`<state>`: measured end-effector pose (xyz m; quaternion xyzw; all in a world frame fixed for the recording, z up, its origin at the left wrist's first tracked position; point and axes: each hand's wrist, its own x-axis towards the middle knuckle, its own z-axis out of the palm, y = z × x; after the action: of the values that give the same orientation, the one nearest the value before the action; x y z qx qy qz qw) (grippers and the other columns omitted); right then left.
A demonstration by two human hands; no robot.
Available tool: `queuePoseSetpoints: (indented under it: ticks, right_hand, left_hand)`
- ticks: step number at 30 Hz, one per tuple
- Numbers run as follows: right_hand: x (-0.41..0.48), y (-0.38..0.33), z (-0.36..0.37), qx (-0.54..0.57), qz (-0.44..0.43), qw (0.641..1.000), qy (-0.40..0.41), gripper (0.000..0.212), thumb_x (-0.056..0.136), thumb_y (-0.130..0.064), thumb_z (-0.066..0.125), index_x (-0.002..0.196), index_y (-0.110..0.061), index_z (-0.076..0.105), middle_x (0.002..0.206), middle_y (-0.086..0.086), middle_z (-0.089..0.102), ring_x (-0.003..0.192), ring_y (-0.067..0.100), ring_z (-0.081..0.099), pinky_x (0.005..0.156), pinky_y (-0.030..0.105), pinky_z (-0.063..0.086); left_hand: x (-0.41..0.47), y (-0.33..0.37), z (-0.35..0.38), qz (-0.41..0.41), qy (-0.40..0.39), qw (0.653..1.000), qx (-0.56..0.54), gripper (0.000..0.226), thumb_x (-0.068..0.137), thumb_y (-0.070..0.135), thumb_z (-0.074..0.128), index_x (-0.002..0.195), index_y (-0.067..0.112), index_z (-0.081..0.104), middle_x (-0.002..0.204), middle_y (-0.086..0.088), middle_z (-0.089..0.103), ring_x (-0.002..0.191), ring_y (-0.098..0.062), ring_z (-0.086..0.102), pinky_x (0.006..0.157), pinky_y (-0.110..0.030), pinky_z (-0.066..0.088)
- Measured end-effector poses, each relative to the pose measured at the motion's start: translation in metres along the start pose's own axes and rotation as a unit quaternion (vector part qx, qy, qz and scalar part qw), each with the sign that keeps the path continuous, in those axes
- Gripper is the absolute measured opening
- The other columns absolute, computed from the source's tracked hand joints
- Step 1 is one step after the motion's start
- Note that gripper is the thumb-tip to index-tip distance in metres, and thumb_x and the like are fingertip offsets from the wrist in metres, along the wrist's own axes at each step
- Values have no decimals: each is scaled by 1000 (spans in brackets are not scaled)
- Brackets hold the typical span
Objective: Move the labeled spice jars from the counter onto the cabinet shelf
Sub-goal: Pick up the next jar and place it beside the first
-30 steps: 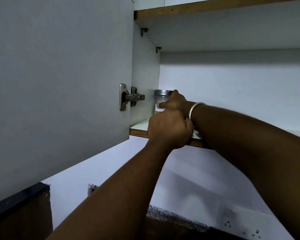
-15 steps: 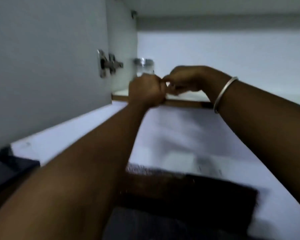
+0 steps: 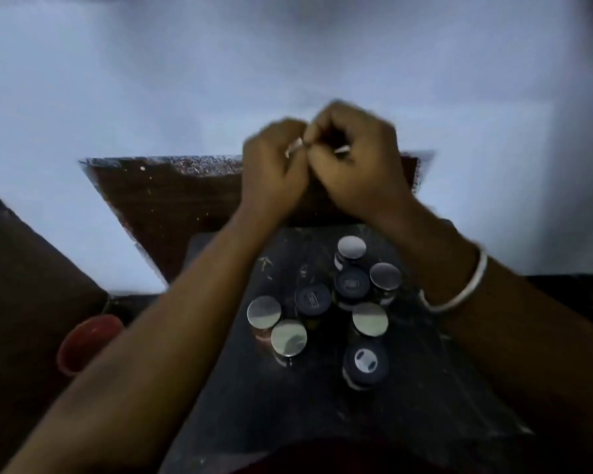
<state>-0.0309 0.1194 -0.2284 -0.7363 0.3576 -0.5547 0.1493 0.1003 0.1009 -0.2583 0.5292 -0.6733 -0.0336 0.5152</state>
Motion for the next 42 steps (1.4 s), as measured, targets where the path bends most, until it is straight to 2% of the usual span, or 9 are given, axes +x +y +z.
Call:
queuePoseSetpoints:
  ticks: [3, 6, 10, 13, 22, 27, 29, 36, 42]
  right_hand:
    - [-83, 64, 6, -69, 53, 995, -53, 13, 76, -14, 55, 78, -8, 67, 77, 4, 68, 71, 22, 64, 67, 37, 54]
    - [-144, 131, 24, -159, 155, 951, -217, 2, 84, -20, 62, 85, -20, 60, 85, 2, 63, 79, 23, 63, 71, 46, 54]
    - [-196, 183, 54, -313, 153, 811, -471, 68, 79, -56, 65, 134, -20, 47, 137, 14, 51, 132, 37, 48, 108, 49, 41]
    - [-215, 196, 78, -344, 107, 774, -521, 90, 87, -51, 64, 159, -26, 17, 166, 25, 12, 154, 47, 10, 124, 59, 8]
    - [-191, 206, 97, -327, 103, 775, -531, 86, 82, -48, 70, 156, -27, 30, 155, 17, 39, 144, 39, 36, 123, 56, 18]
    - [-133, 173, 52, -153, 228, 859, -433, 87, 72, -43, 85, 145, -27, 42, 144, 4, 53, 129, 28, 56, 105, 47, 49]
    - [-102, 155, 24, -38, 259, 881, -395, 81, 70, -31, 91, 138, -25, 48, 138, 1, 57, 125, 21, 58, 100, 37, 53]
    - [-38, 103, -66, 238, 203, 896, -316, 57, 75, -1, 85, 127, -5, 61, 128, 10, 68, 120, 21, 67, 103, 34, 55]
    - [-47, 71, -71, 413, 218, 877, -112, 38, 80, -25, 68, 115, -11, 69, 132, 11, 67, 122, 28, 65, 92, 38, 57]
  left_hand:
    - [-82, 6, 11, -47, -100, 993, -50, 21, 82, 1, 55, 85, -12, 72, 77, -15, 66, 68, -17, 58, 65, -1, 36]
    - [-143, -30, 43, -147, -187, 971, -8, 14, 90, 1, 61, 94, -1, 75, 91, -17, 74, 83, -27, 68, 77, -30, 52]
    - [-196, -72, 65, -263, -159, 951, 30, 14, 93, 11, 63, 88, 17, 74, 87, 1, 73, 79, -13, 67, 77, -38, 58]
    - [-211, -72, 60, -270, -134, 952, 45, 17, 87, 3, 61, 85, 14, 74, 86, -1, 73, 77, -16, 67, 74, -38, 58]
    - [-221, -87, 44, -300, -140, 942, 48, 28, 90, -1, 62, 97, 23, 75, 96, 11, 72, 88, -1, 67, 75, -18, 52]
    - [-190, -78, 41, -306, -112, 945, -27, 31, 92, -3, 61, 98, 26, 69, 94, 15, 69, 88, 13, 65, 75, -8, 49]
    - [-168, -68, 39, -310, -108, 940, -92, 25, 96, 4, 62, 106, 25, 69, 103, 10, 70, 99, 3, 68, 79, -14, 51]
    - [-102, -10, 28, -317, -190, 827, -424, 52, 97, 31, 60, 143, 8, 52, 139, -24, 59, 125, -40, 59, 106, -57, 46]
    - [-83, 60, 29, -277, -144, 783, -537, 80, 76, 43, 83, 143, 17, 49, 128, -13, 64, 112, -27, 66, 88, -42, 58]
